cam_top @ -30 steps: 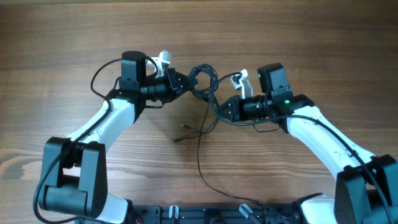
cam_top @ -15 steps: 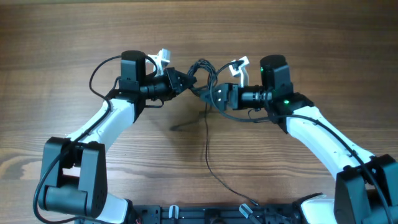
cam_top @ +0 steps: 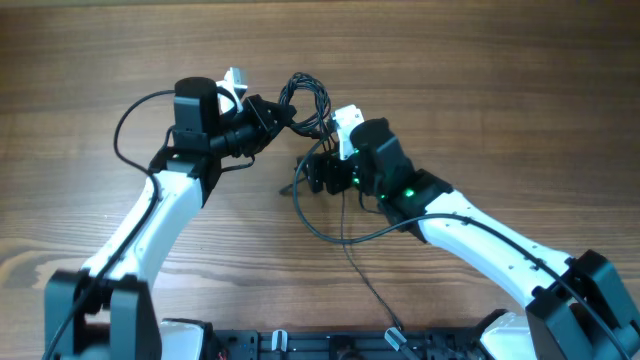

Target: Untangle cables

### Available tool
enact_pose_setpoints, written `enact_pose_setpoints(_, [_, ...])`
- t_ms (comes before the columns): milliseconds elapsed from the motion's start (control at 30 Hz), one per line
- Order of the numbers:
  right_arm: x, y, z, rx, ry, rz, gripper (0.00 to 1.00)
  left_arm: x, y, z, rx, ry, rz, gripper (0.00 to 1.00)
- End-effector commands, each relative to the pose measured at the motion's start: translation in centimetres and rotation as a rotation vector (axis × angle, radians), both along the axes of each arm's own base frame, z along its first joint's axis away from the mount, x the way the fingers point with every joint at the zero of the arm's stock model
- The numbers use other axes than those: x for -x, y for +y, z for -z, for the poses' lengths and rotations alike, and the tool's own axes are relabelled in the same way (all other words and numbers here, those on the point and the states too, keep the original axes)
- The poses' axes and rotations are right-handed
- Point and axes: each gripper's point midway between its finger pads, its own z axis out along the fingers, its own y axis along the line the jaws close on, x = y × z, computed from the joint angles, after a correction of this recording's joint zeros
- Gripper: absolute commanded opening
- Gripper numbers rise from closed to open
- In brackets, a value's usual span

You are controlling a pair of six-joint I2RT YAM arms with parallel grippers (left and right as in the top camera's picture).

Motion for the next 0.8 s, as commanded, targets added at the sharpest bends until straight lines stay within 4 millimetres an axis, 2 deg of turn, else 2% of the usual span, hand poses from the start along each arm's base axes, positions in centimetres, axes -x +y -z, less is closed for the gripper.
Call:
enact_pose_setpoints(0, [-1.9,-1.0,-1.2,0.063,-0.117,0.086,0.75,0.5,0.5,-2.4,0.005,-0.031,-0.033,0.04])
enact_pose_setpoints(167, [-1.7,-0.8,-1.1,0.06,-0.113,0.069,0.45,0.6,1.1,-3.9,-0.004,-0.073,-0.061,0.04])
enact_pose_setpoints(267, [-0.8,-0.3,-0.6,0.05,-0.075,0.027,0.19,0.3,1.9,-4.3,-0.011,-0.089,-0.084,0.04])
enact_pose_setpoints(333, [0.3,0.3,-0.3,0.031,-0.032,-0.03,0.06,0.1,2.7,-4.2,-0.033,-0.107,-0.089,0.04])
enact_pose_setpoints(500, [4.1,1.2,-0.4,-0.052,0.139,-0.13,0.04,0.2,3.6,-3.3,-0.194,-0.227,-0.009,0.04])
enact_pose_setpoints(533, [5.6,1.2,-1.0,-0.094,0.211,-0.151,0.04,0.5,3.1,-3.2,-0.24,-0.273,0.044,0.04])
enact_pose_setpoints(600, [6.7,1.3,-2.0,-0.14,0.255,-0.185,0.04,1.0,2.2,-3.0,-0.277,-0.316,0.102,0.04])
enact_pose_setpoints(633, [7.6,1.6,-3.1,-0.186,0.279,-0.224,0.04,1.3,1.4,-3.0,-0.292,-0.339,0.137,0.04])
enact_pose_setpoints(700, [8.6,1.7,-5.2,-0.259,0.288,-0.284,0.04,1.9,-0.2,-3.0,-0.312,-0.373,0.192,0.04])
enact_pose_setpoints(767, [8.6,1.3,-6.9,-0.3,0.275,-0.29,0.04,2.5,-1.6,-2.9,-0.333,-0.394,0.229,0.04])
